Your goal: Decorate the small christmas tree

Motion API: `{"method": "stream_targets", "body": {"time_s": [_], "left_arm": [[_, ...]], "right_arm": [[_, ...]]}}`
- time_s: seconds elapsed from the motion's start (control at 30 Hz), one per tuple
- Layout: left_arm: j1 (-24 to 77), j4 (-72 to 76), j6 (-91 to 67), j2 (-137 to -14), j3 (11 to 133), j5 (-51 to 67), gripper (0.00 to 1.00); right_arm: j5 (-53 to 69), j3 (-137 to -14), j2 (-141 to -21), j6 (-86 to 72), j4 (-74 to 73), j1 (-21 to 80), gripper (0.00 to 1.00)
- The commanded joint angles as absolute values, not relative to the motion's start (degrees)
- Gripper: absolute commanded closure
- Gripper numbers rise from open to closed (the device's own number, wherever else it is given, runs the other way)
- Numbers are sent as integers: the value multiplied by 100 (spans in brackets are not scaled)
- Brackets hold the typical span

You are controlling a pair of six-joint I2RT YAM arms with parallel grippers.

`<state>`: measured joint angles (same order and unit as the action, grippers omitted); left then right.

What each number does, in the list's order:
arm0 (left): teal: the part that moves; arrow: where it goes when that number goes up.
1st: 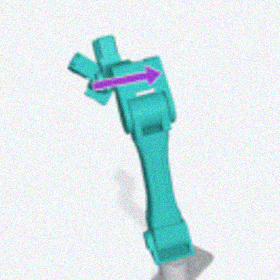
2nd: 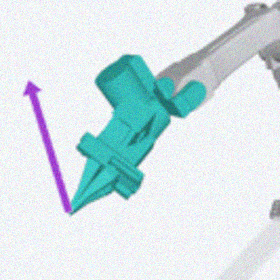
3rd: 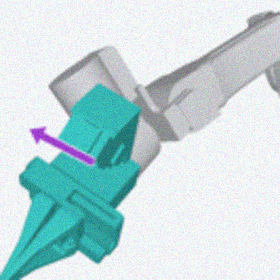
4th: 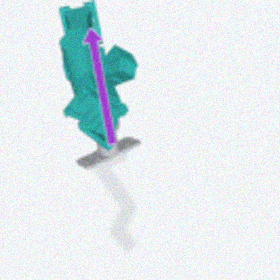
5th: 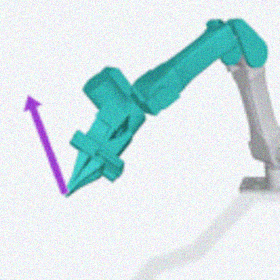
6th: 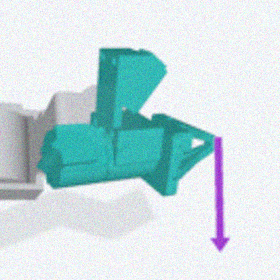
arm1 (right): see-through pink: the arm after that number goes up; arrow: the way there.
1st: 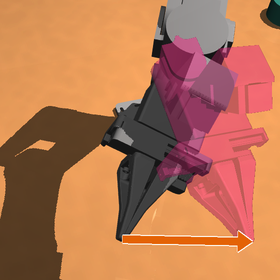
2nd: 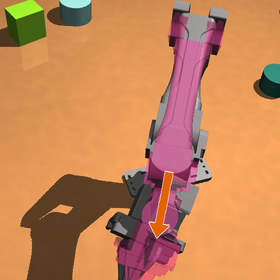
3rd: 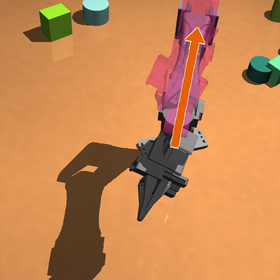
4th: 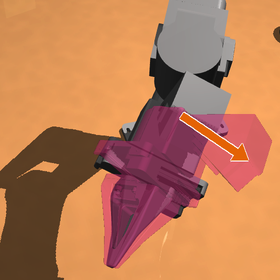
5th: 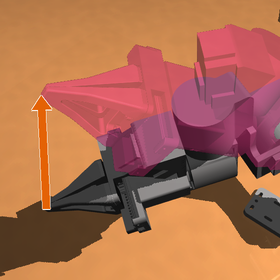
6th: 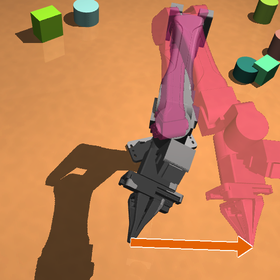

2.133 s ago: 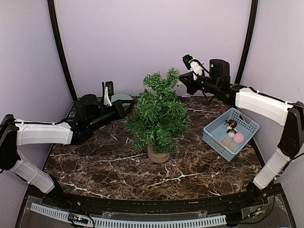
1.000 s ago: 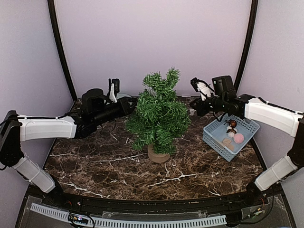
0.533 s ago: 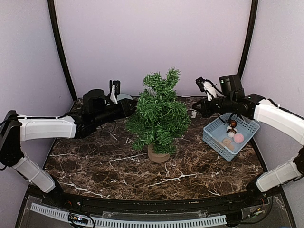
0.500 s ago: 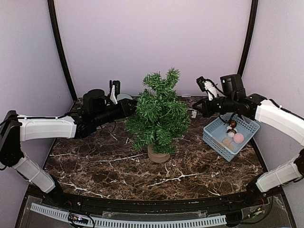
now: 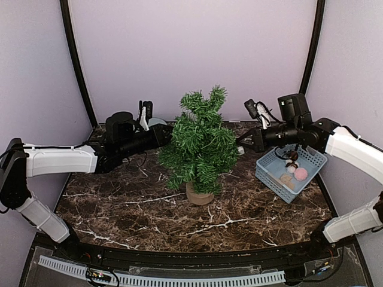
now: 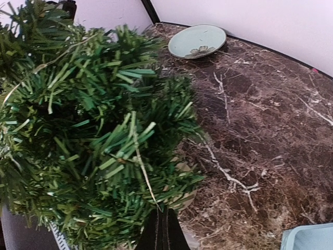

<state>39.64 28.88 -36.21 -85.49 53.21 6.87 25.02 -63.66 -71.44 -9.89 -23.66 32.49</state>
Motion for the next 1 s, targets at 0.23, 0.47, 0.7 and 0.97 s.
{"method": "stream_targets", "body": {"time_s": [0.23, 0.47, 0.7, 0.97], "left_arm": [[3937, 2946, -3525, -8506, 5443, 749, 73], [3937, 2998, -3576, -8544, 5424, 737, 73], [3935, 3023, -3593, -8586, 5436, 737, 73], [3937, 3021, -3585, -8604, 5440, 734, 73]], "right_arm": [[3559, -7184, -7190, -1535, -2878, 3349, 100], [3851, -7337, -7347, -1777, -3004, 3349, 100], [4037, -6605, -7282, -2396, -2018, 3349, 100], [3832, -6160, -7277, -2566, -1814, 3320, 100]]}}
